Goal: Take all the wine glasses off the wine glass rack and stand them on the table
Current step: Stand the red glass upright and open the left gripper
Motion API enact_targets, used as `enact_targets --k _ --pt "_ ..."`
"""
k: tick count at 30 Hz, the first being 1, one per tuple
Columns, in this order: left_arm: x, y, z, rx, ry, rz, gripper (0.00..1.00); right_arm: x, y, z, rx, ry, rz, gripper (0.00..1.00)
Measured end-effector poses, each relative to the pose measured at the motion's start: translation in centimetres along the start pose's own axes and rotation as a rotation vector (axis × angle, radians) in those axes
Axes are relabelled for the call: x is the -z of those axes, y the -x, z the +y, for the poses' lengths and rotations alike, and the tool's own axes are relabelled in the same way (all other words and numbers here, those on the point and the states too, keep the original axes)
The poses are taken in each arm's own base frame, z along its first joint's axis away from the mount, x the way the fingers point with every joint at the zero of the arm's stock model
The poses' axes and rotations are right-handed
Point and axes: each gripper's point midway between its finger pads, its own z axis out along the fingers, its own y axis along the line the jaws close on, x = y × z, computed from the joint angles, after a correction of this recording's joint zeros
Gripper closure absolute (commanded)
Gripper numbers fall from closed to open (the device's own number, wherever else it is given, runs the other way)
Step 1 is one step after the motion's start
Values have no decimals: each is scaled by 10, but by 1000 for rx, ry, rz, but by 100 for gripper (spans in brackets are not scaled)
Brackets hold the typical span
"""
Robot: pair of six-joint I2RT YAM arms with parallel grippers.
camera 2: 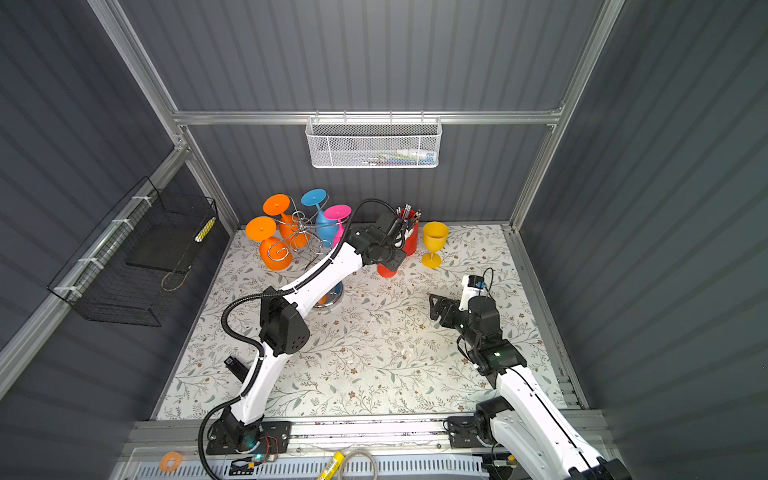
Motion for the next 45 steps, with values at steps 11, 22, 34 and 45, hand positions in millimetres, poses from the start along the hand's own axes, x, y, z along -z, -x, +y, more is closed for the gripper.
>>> enact_targets --k 11,22,34,45 --pt "-7 0 0 -6 -4 1 62 0 1 -2 0 -12 -6 8" --pt "-10 2 3 5 16 -32 34 -2 -2 -2 1 -12 4 5" --pt "37 34 11 25 61 -186 0 -2 -1 -2 3 -21 0 1" --pt "77 50 -11 -18 86 -300 0 -1 0 -3 6 -26 -6 1"
